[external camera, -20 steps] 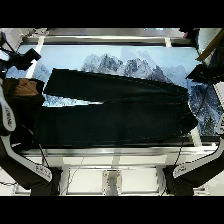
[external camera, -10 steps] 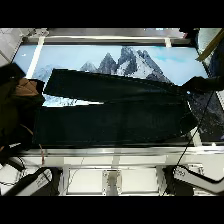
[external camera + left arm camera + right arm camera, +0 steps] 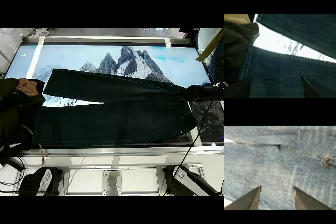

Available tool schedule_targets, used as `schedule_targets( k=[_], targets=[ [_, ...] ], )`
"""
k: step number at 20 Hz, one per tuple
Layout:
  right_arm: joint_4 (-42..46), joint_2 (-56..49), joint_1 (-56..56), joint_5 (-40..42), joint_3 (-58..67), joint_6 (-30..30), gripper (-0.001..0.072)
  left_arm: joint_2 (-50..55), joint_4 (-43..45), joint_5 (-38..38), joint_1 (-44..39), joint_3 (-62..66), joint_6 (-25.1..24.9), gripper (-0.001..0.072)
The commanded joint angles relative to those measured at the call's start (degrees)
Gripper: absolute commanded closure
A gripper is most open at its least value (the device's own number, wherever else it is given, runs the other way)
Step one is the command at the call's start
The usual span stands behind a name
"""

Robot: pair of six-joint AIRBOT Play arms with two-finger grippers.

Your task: Fold the clothes and pants, and hang the long-sleeved shirts on hangers.

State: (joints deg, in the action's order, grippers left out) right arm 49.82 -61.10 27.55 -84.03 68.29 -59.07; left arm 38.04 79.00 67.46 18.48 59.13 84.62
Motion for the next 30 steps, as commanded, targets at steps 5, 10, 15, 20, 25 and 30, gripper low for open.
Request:
schedule_targets(
  k=[5, 10, 15, 20, 25, 30],
  targets=[
    [0.0, 0.5, 0.0, 0.1, -0.4, 0.2, 0.0263, -1.2, -0.2, 0.9, 0.1, -1.3, 2.4, 0.0006],
    [0.0, 0.5, 0.0, 0.0, -0.4, 0.2, 0.0264, -1.5, -0.2, 2.1, 0.1, -1.3, 5.9, 0.0006],
    [0.0, 0.5, -0.2, 0.2, -0.4, 0.2, 0.0263, -7.8, 2.4, 4.9, 0.1, -1.3, 6.6, 0.0006],
    [0.0, 0.6, -0.3, 0.7, -0.3, 0.2, 0.0264, -17.9, 26.9, 12.8, 0.1, -6.7, 8.1, 0.0007],
    [-0.2, 0.6, -0.3, 7.6, -0.3, 0.2, 0.0263, -26.1, 33.1, 12.3, 0.1, -24.0, 18.8, 0.0009],
    [-0.3, 0.6, -0.3, 6.3, 0.1, 0.0, 0.0263, -22.4, 28.2, 2.3, 0.1, -34.0, 32.3, 0.0021]
  ],
)
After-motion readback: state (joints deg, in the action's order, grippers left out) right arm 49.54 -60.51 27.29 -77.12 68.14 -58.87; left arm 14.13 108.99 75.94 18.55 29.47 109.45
